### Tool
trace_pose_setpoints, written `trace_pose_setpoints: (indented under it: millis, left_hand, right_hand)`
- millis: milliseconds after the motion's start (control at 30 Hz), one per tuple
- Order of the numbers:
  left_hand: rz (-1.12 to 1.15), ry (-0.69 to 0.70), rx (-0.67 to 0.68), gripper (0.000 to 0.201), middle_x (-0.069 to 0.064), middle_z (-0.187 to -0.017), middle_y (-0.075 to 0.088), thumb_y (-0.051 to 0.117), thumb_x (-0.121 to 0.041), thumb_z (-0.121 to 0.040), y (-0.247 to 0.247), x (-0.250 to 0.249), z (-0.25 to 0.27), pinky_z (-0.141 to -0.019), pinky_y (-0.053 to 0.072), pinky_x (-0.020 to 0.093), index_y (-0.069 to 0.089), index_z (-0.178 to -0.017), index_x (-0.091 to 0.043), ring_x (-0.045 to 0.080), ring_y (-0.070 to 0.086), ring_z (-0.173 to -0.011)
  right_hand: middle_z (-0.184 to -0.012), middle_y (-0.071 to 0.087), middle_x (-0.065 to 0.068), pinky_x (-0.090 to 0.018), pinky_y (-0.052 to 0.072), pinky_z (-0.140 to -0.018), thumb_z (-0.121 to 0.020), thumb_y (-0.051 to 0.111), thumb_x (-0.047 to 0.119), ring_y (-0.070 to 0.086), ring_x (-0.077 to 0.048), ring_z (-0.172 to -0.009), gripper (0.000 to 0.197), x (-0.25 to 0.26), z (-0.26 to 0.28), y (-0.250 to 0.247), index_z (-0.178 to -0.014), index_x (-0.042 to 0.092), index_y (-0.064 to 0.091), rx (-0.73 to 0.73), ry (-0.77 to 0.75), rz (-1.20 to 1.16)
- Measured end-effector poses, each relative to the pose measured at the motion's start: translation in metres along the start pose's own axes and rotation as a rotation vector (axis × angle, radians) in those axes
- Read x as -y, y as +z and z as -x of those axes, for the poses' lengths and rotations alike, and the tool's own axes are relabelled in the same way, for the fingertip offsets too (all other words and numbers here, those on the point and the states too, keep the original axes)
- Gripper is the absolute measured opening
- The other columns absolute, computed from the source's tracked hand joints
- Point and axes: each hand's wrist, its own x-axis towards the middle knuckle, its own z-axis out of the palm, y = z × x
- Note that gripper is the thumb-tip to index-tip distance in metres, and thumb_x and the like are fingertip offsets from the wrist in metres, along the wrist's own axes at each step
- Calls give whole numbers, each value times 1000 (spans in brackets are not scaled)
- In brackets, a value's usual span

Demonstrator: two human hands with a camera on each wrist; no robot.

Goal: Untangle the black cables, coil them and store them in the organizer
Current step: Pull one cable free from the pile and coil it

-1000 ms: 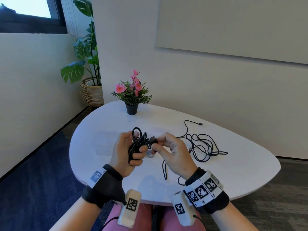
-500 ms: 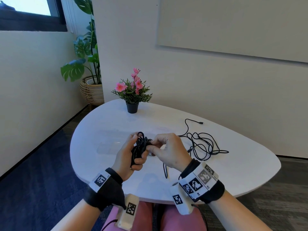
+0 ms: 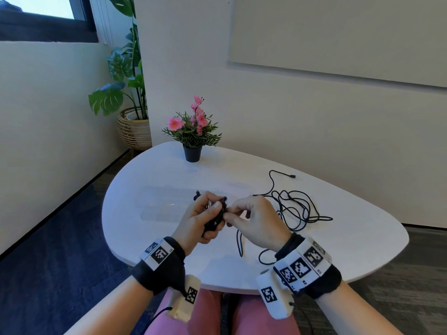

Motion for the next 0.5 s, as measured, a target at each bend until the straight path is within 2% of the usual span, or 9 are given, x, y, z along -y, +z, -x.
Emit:
trace_pose_setpoints:
  millis: [67,133,200,300,367,400,433,500]
  left_hand:
    - [55,6,-23,31,6,-57,47,51,-34,-87,0,-3,-5,-39,17,13,44,-103,-8,9,26,-40]
    - [72,2,3,25,6,-59,47,52,-34,-87,2,-5,-5,-39,17,13,47,-99,-12,9,27,-40]
    - [133,-16,47,21,6,-60,47,60,-39,-85,5,-5,-3,-39,16,14,52,-90,-20,9,26,-40]
    - [291,-74,67,44,4,-61,46,80,-52,-64,12,-2,-1,-37,18,10,53,-87,-25,7,24,-38]
    - [329,-79,77,50,4,-62,47,83,-53,-59,18,-1,-1,-37,18,11,54,-90,-25,7,25,-38]
    - [313,-70,90,48,5,-62,47,82,-52,-61,22,-1,-1,-37,19,12,56,-91,-24,7,27,-38]
    - [301,-64,96,44,5,-62,47,80,-51,-64,27,-2,-1,-37,20,12,58,-91,-24,8,28,-38]
    - [321,-66,66,36,4,-62,48,72,-47,-74,34,-5,-2,-36,20,12,58,-95,-21,7,29,-38]
  right_hand:
    - [-86,67,5,-20,46,-72,-85,63,19,56,-5,-86,24,-8,5,-1,-107,24,71,34,-52,-60]
    - [-86,67,9,-19,45,-76,-83,62,18,55,-7,-89,31,-15,9,-3,-112,24,69,-35,-93,-113]
    - [-85,70,8,-21,47,-80,-81,69,15,60,-8,-87,26,-17,11,-6,-103,28,71,-115,-121,-185]
    - [-78,73,6,-22,47,-86,-73,79,12,68,-7,-81,27,-14,6,-11,-84,31,64,-195,-66,-252]
    - [-73,74,1,-34,49,-88,-67,83,14,71,-16,-78,29,-14,3,-15,-77,25,59,-271,-40,-335]
    - [-70,73,-3,-39,50,-85,-65,84,14,70,-21,-75,29,-14,2,-16,-74,23,59,-309,-47,-353]
    - [-68,72,-5,-40,52,-80,-64,85,13,69,-22,-70,27,-14,1,-17,-71,21,60,-339,-62,-356]
    - [-67,70,-5,-30,52,-70,-63,85,8,65,-17,-64,25,-13,1,-20,-68,18,62,-373,-102,-371]
